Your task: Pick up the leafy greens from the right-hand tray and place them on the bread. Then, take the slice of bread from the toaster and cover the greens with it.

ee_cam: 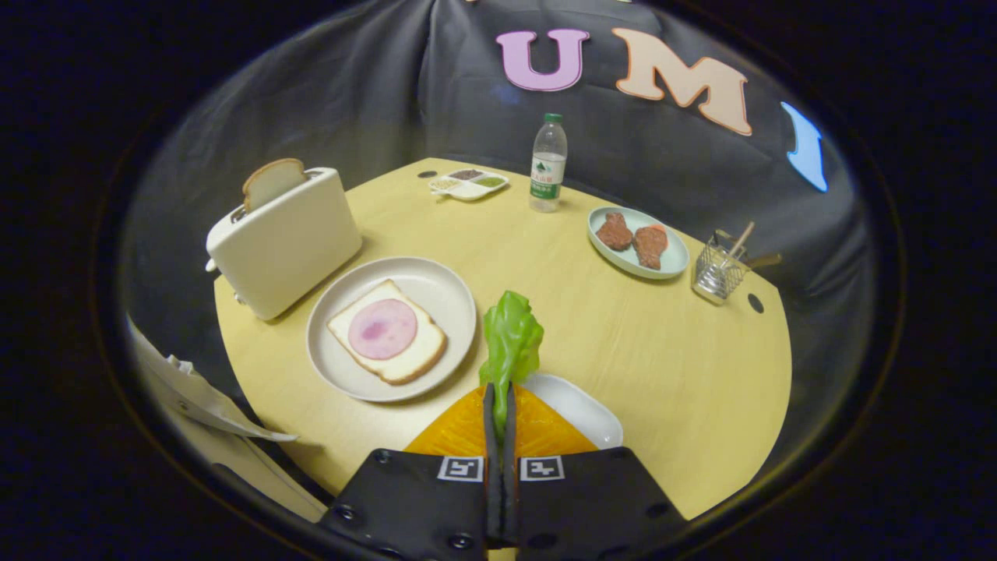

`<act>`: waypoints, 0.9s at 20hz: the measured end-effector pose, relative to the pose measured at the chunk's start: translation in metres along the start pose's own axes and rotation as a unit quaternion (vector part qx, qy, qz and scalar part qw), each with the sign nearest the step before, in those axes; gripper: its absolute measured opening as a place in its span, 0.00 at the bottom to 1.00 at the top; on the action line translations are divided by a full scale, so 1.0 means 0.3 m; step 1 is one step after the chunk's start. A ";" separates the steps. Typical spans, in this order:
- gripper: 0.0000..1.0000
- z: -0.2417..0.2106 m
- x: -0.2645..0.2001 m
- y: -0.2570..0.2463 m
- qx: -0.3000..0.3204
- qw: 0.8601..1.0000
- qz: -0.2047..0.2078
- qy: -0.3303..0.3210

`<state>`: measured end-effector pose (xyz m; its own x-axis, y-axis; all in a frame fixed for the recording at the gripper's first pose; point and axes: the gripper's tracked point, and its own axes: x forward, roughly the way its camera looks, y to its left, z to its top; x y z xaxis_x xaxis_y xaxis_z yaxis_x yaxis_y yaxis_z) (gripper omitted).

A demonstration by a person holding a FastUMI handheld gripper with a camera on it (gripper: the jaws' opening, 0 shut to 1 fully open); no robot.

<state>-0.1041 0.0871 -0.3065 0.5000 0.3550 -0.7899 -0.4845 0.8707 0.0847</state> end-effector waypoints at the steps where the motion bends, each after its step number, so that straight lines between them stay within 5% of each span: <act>1: 0.04 0.017 -0.002 0.017 -0.004 1.000 0.003 -0.001; 18: 0.04 0.177 0.092 0.339 -0.074 0.994 0.075 -0.005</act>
<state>-0.1015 0.2034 -0.2875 0.4209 0.4821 -0.7684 -0.6544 0.7480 0.1108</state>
